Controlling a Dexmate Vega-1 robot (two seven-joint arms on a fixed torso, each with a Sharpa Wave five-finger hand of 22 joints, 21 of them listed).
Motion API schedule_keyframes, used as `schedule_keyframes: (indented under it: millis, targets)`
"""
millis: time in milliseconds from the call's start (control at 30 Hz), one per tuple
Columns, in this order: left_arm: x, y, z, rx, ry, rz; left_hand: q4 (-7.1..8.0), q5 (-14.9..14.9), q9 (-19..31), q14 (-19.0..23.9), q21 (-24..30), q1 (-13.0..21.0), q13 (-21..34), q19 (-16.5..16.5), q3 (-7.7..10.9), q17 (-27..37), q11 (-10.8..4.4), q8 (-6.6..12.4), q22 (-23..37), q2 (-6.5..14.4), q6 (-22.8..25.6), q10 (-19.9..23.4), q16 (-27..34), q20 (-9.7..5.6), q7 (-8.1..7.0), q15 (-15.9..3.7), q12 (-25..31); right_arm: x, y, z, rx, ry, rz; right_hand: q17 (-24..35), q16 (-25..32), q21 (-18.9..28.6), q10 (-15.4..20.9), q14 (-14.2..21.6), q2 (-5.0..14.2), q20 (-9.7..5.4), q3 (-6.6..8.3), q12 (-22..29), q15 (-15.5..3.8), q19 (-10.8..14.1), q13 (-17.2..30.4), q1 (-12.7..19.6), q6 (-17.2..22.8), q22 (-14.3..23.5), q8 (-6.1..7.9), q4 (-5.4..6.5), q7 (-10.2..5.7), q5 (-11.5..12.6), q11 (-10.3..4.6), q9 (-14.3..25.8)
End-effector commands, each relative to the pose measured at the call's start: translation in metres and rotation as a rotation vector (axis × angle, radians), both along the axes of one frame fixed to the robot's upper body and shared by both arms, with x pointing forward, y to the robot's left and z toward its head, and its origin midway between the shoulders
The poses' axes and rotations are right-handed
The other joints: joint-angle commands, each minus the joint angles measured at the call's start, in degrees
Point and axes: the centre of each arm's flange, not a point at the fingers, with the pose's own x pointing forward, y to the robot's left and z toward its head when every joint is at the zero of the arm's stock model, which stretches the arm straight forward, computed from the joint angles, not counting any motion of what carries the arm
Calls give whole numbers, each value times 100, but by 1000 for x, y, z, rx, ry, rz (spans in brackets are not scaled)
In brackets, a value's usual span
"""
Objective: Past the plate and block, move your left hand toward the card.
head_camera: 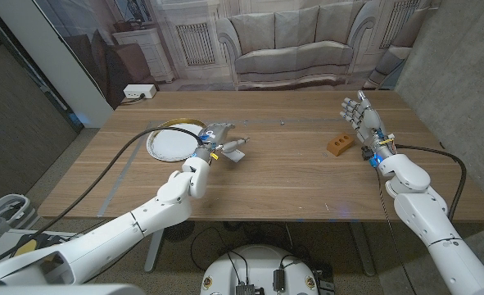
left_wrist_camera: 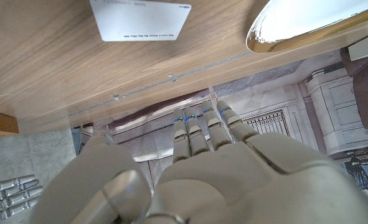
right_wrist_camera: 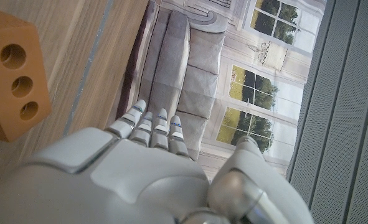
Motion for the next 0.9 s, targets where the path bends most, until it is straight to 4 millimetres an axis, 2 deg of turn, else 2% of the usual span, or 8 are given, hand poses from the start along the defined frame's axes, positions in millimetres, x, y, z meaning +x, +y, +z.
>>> schedule_keyframes:
  millis: [33,267,300,900]
  targets:
    - [9,-3,-11,23,52,-4,6,27,26,34,-12,44,6,38,-38,23,-21,-5,23,-6,68,18,-1,-342,1,-303,-9,0,2,-2,6,0,-5,17,-1,-4,27,42,30,-85,20,3,23,69,31,6,43,15,1,-21,-8,31,-21,22]
    - [11,-6,-14,32,74,-11,8,28,27,46,-12,47,7,43,-47,23,-24,-6,23,-1,91,18,1,-341,2,-309,-16,0,2,-2,10,2,-2,18,-2,-15,36,41,33,-76,18,4,25,67,31,5,40,16,-1,-23,-6,28,-31,22]
    - [12,-7,-15,32,75,-11,8,28,27,46,-13,48,7,42,-50,23,16,-8,23,0,93,22,0,-340,2,-308,-17,0,2,-2,10,2,-2,18,-2,-16,36,41,34,-76,18,4,25,67,31,5,37,16,-3,-24,-6,28,-23,22]
    - [15,-9,-18,24,93,-12,14,31,28,49,-21,56,8,38,-74,24,-18,-29,24,12,106,38,-5,-332,-13,-304,-27,4,3,-2,15,10,7,19,-5,-41,35,38,40,-63,13,-3,23,64,32,4,37,17,-5,-31,-2,22,-12,23]
